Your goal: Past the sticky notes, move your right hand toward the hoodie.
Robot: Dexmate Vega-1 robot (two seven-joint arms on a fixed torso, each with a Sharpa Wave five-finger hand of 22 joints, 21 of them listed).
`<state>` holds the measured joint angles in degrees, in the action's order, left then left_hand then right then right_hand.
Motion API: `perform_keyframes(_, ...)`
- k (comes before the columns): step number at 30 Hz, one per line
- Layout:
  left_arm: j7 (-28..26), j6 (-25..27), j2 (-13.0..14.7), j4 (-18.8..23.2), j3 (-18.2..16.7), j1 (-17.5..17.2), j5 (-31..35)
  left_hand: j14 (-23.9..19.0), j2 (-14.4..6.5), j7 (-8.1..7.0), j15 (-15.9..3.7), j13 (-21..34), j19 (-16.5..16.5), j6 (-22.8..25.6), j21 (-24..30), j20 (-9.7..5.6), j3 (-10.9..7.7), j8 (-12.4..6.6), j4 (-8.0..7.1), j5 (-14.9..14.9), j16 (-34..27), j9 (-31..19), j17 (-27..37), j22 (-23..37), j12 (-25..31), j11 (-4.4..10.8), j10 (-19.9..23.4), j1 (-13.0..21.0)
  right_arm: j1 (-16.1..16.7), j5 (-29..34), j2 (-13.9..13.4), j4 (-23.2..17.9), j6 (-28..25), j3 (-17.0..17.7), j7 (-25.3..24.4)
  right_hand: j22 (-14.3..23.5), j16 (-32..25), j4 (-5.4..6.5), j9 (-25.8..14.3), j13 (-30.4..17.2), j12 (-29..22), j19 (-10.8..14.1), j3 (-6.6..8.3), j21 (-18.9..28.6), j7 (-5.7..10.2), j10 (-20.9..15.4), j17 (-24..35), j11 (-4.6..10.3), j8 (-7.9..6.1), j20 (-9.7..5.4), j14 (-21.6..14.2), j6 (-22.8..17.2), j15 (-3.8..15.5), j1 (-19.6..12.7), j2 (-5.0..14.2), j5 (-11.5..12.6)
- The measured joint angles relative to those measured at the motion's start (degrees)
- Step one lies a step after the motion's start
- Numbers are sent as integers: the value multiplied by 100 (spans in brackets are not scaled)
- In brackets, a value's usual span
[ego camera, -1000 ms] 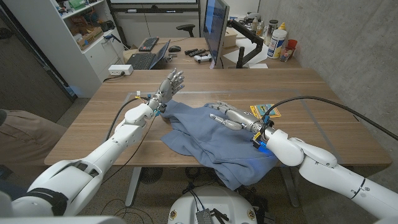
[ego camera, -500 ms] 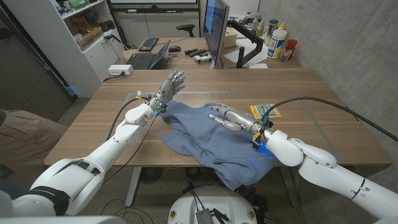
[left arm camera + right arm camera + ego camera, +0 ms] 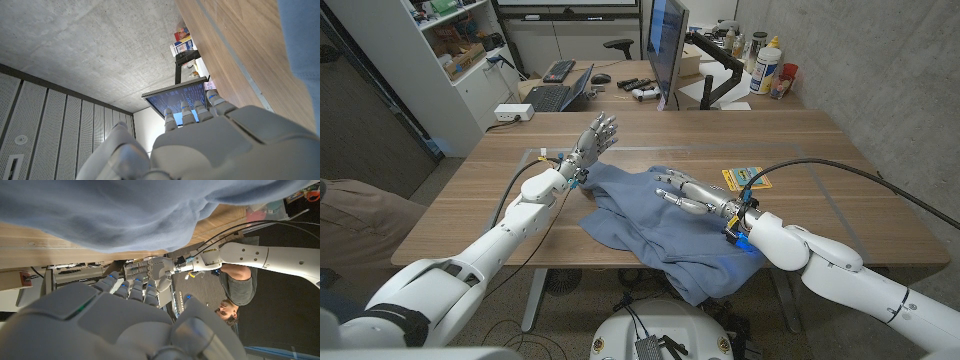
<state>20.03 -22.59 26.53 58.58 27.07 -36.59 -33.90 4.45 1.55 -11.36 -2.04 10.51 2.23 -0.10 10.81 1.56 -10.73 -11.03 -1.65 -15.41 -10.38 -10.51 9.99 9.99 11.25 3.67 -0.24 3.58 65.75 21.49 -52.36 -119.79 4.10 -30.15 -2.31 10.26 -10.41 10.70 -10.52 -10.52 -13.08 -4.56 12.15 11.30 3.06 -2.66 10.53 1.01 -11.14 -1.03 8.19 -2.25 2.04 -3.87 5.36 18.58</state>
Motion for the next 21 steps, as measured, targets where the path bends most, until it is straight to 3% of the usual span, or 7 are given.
perform_keyframes(21, -153, 38, 79, 308, -37, -207, -29, 0, 0, 0, 0, 0, 0, 0, 0, 0, 0, 0, 0, 0, 0, 0, 0, 0, 0, 0, 0, 0, 159, -137, -146, -148, -83, 60, 64, 18, -40, 6, 0, -29, 0, 43, 85, 45, 0, 0, 29, 0, 0, 0, 0, 0, 0, 115, -53, -49)
